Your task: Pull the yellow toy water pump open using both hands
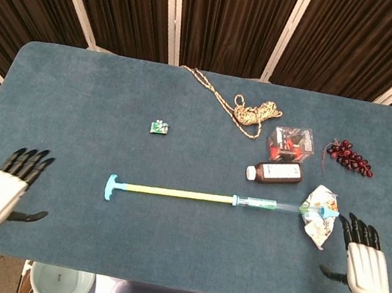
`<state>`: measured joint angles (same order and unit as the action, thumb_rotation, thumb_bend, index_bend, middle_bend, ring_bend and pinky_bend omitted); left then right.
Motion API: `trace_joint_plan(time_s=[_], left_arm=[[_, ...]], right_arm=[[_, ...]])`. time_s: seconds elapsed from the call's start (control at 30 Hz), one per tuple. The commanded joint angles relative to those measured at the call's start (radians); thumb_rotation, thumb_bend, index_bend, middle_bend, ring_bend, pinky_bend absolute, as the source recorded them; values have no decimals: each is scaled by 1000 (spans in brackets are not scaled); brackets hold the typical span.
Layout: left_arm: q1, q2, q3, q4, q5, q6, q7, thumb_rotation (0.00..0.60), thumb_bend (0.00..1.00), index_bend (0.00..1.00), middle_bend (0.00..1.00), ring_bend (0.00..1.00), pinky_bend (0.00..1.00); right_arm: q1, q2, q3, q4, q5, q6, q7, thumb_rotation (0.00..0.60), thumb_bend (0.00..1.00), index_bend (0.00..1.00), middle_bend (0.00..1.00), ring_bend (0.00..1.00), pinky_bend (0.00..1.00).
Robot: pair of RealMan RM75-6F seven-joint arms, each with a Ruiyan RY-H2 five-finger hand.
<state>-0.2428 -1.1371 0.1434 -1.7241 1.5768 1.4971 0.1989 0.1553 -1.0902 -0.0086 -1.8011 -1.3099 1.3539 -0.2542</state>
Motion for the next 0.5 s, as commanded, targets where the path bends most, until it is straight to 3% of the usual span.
trace_joint_plan(time_s=[0.03, 0.2, 0.5], left_arm=[[55, 15, 15, 34, 9, 71, -58, 600, 0, 0, 0, 0, 0], [107, 1, 4, 98, 14, 146, -114, 600, 0, 0, 0, 0, 0], [133, -1, -16, 122, 6, 156, -115, 600, 0, 0, 0, 0, 0]], right_arm=[[-47, 40, -55, 28, -97, 42, 64, 600, 53, 0, 0, 0, 0], [-88, 13, -46, 82, -126, 120, 124, 600, 65, 0, 0, 0, 0], [-116, -21, -3, 105, -105, 173, 180, 600, 97, 0, 0, 0, 0]])
